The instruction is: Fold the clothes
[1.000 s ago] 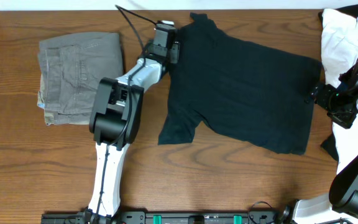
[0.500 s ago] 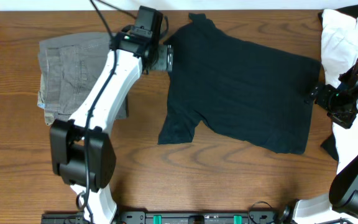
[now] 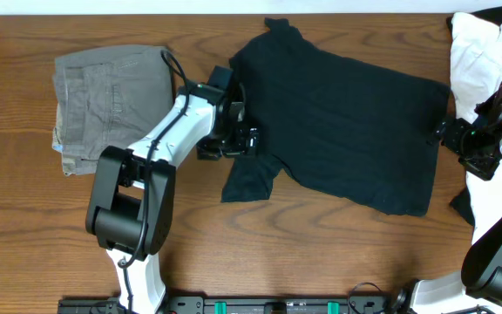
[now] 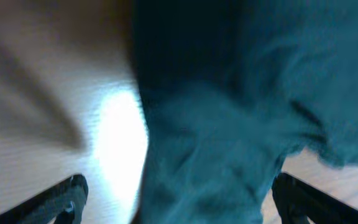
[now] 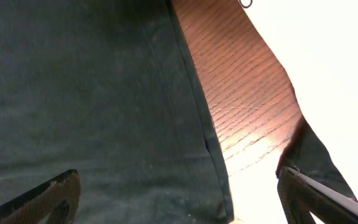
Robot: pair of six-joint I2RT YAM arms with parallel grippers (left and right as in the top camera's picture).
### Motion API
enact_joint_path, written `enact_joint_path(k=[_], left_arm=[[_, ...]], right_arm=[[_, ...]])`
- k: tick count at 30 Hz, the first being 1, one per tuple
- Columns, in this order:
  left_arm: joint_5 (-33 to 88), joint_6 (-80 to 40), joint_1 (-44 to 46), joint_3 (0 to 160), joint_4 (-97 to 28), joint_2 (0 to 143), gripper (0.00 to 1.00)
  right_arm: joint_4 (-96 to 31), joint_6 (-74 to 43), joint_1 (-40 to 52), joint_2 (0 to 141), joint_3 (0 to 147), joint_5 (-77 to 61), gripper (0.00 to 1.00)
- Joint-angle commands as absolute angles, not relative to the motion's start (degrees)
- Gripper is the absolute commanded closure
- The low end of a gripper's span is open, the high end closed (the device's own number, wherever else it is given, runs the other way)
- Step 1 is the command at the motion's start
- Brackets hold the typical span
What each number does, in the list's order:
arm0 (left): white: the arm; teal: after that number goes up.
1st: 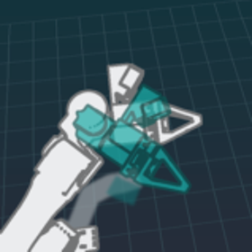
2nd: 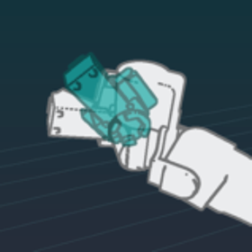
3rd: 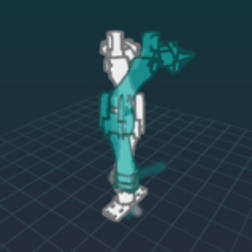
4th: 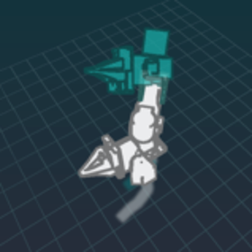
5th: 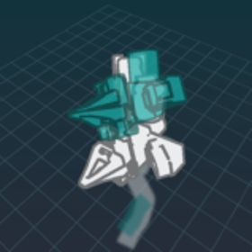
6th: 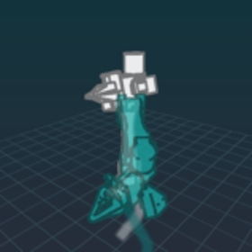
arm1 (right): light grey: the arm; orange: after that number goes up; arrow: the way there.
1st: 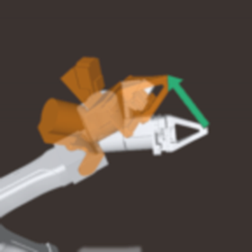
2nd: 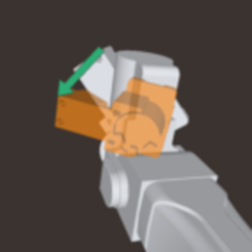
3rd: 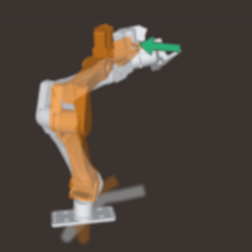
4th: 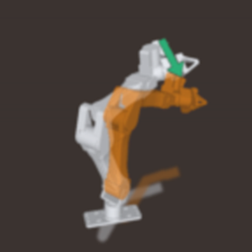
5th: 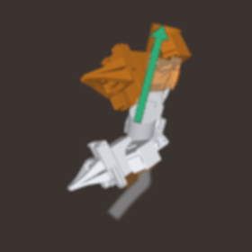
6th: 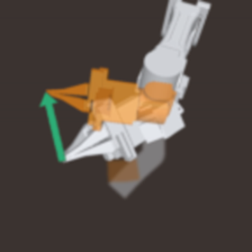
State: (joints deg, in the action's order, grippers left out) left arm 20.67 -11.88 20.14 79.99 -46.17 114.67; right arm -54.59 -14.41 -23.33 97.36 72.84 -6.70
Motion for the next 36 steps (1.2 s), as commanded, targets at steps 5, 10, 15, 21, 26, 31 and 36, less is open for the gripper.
enact_joint_path(k=[5,10,15,21,26,31,36], left_arm=[[26.35,-16.05,20.08,72.16,-36.99,114.98,0.16],[24.56,-16.03,20.08,71.75,-37.12,115.0,0.49],[23.35,-16.05,20.08,71.75,-37.58,115.0,0.78],[21.58,-16.03,20.01,72.31,-38.81,114.72,0.9],[12.93,-15.99,20.08,77.8,-44.1,112.95,0.92],[10.33,-15.94,20.45,83.99,-48.53,112.81,0.92],[3.95,-15.97,23.57,88.97,-52.97,112.81,0.92]], right_arm=[[-54.63,-14.09,-22.96,97.27,73.06,-6.92,0.01],[-54.65,-14.09,-22.96,97.27,73.06,-6.92,0.01],[-54.65,-14.09,-22.96,97.27,73.06,-6.9,0.01],[-54.65,-14.09,-22.96,97.27,73.06,-6.92,0.01],[-54.65,-14.09,-22.96,97.27,73.06,-6.92,0.01],[-54.63,-14.09,-22.96,97.27,73.06,-6.92,0.01],[-54.65,-14.09,-22.96,97.27,73.06,-6.92,0.01]])
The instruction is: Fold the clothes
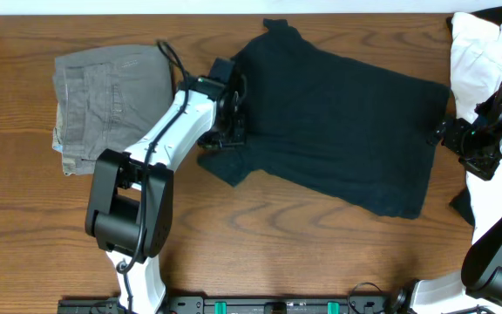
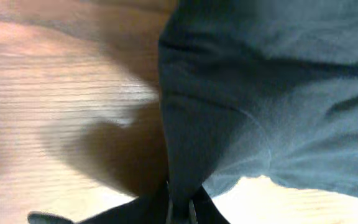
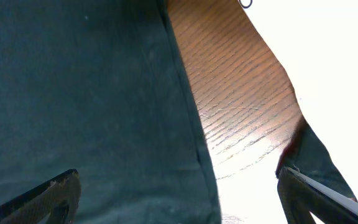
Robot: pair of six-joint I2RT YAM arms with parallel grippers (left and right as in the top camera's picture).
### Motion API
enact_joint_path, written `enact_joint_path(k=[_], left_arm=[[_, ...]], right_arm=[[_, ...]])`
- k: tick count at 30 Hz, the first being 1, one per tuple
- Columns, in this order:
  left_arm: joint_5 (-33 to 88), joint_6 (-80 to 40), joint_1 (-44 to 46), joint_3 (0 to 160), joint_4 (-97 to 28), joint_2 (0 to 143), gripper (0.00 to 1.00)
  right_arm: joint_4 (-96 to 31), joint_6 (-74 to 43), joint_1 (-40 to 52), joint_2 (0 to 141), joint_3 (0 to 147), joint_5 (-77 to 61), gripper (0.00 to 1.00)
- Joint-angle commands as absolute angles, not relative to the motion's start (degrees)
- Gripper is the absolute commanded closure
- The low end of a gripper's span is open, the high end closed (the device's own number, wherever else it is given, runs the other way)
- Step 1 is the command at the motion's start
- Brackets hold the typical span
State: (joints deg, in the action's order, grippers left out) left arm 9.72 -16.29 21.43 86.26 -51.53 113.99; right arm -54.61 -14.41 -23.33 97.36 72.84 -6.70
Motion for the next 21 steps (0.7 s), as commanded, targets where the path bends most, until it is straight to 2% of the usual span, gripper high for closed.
enact_joint_path(k=[1,14,15,18,21], left_arm=[[3.31,-15.97,24.38,89.43,-53.23,112.81,0.93],[1.83,-15.97,45.63,90.02,-44.77,114.48,0.9],[1.83,-15.97,47.13,90.02,-43.7,115.24,0.86],[1.83,-15.59,50.3,90.02,-41.41,117.78,0.63],[1.76,-13.15,51.59,90.02,-40.14,120.55,0.55]], right_arm=[[-54.65,-14.09,-22.96,97.27,73.06,-6.92,0.01],[-54.65,-14.09,-22.96,97.27,73.06,-6.92,0.01],[-54.65,-14.09,-22.96,97.27,73.06,-6.92,0.01],[-54.65,-14.09,-22.96,97.27,73.06,-6.92,0.01],[-54.65,-14.09,-22.96,97.27,73.06,-6.92,0.01]])
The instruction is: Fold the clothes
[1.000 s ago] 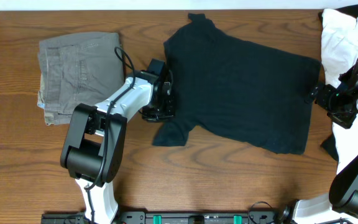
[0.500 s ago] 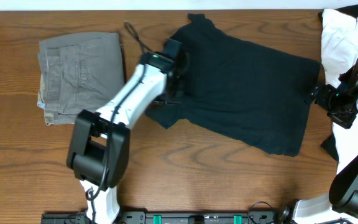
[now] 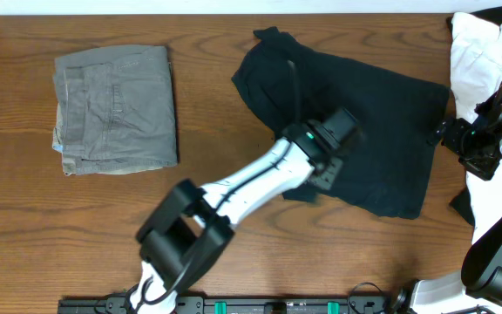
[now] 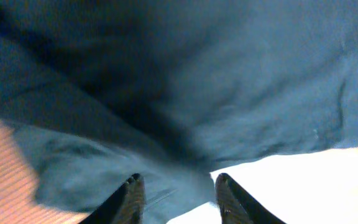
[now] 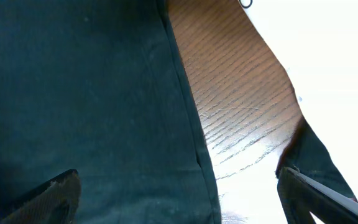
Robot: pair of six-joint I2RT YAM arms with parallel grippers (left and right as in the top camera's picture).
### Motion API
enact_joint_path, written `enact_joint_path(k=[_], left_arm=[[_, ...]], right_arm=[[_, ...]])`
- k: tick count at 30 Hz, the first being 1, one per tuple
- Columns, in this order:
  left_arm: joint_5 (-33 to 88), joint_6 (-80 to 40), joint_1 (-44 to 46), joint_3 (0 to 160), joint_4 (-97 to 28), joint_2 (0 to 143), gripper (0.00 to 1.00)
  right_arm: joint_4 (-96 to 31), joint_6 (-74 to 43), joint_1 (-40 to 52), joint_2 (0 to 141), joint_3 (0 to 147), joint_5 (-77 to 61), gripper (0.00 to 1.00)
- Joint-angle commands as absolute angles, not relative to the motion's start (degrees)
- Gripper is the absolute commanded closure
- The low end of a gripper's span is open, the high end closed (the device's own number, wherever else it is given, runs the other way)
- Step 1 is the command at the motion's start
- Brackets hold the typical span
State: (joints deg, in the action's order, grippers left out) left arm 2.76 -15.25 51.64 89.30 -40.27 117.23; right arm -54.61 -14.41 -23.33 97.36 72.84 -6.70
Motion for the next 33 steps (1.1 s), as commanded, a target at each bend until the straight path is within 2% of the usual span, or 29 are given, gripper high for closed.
enact_joint_path(k=[1,8,17,19,25,33], left_arm=[[1.56,-12.73,51.57,90.02,-40.12,121.1,0.55],[-7.77,-12.75,48.29,93.14,-46.89,118.43,0.45],[-6.74,-19.62,39.11,93.6,-46.24,112.42,0.42],[-2.37,-19.88,36.84,93.17,-45.74,113.38,0.46],[7.4,-20.6,32.29,93.08,-45.47,119.0,0.64],[9.04,-20.71,31.57,93.08,-40.14,126.13,0.68]], right_arm=[[-54.65,-14.09,-22.96,97.27,73.06,-6.92,0.01],[-54.63,-14.09,-22.96,97.27,73.06,-6.9,0.01],[-54.65,-14.09,-22.96,97.27,73.06,-6.9,0.01],[-54.63,-14.09,-22.96,97.27,73.06,-6.9,0.01],[-54.63,-14.09,-22.96,97.27,73.06,-6.9,0.01],[-54.63,-14.09,-22.96,97.27,73.06,-6.92,0.01]])
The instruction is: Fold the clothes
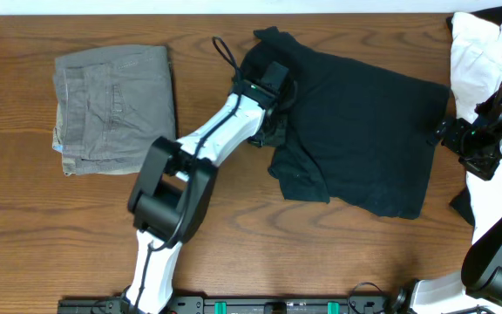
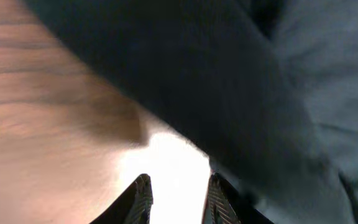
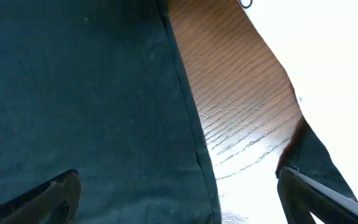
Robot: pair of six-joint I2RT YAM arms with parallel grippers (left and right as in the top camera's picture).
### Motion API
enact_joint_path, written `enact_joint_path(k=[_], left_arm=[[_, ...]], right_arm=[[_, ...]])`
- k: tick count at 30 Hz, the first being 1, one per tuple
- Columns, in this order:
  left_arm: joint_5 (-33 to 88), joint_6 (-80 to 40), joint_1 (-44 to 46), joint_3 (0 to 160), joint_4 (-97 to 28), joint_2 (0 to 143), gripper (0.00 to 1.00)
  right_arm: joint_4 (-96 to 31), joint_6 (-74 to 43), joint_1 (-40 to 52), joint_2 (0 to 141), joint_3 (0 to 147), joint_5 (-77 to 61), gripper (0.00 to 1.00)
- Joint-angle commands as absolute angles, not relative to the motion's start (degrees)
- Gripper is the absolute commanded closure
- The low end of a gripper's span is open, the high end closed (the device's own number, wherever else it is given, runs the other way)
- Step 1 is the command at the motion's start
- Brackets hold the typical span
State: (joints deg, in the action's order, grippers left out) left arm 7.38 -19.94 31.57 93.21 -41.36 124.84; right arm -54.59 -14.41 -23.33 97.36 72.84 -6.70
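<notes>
A dark teal T-shirt [image 1: 356, 131] lies spread on the wooden table [image 1: 77, 218]; its left sleeve is turned in and rests on the body as a lobe [image 1: 299, 174]. My left gripper [image 1: 267, 126] hovers at the shirt's left edge. In the left wrist view its fingers [image 2: 143, 190] stand a little apart, open, with only glaring table between them and the shirt [image 2: 278, 93] to their right. My right gripper [image 1: 443, 131] sits at the shirt's right hem, wide open [image 3: 179, 202] over the hem [image 3: 194, 124].
Folded khaki trousers [image 1: 116, 105] lie at the left. A white garment [image 1: 482, 52] is piled at the back right corner, and a scrap of dark cloth [image 1: 460, 205] shows by the right arm. Bare wood lies in front of the shirt.
My left gripper was over the middle of the shirt and is now back at its upper left edge. The turned-in sleeve stays on the body. The right arm has not moved.
My left gripper stood open at the spread left sleeve. Then it was shut on the sleeve, drawn in toward the body. Then it was over the shirt's middle with the sleeve laid across. Now it is open at the left edge, the sleeve left folded in.
</notes>
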Motion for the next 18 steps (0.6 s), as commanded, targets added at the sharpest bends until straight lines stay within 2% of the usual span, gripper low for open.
enact_joint_path(k=[1,7,18], left_arm=[[9.02,-20.69,31.57,93.08,-38.79,126.23,0.68],[8.34,-20.38,31.57,95.29,-33.34,124.62,0.71],[8.36,-20.01,33.58,97.73,-23.16,126.74,0.71]], right_arm=[[-54.65,-14.09,-22.96,97.27,73.06,-6.9,0.01],[-54.65,-14.09,-22.96,97.27,73.06,-6.9,0.01],[-54.63,-14.09,-22.96,97.27,73.06,-6.92,0.01]])
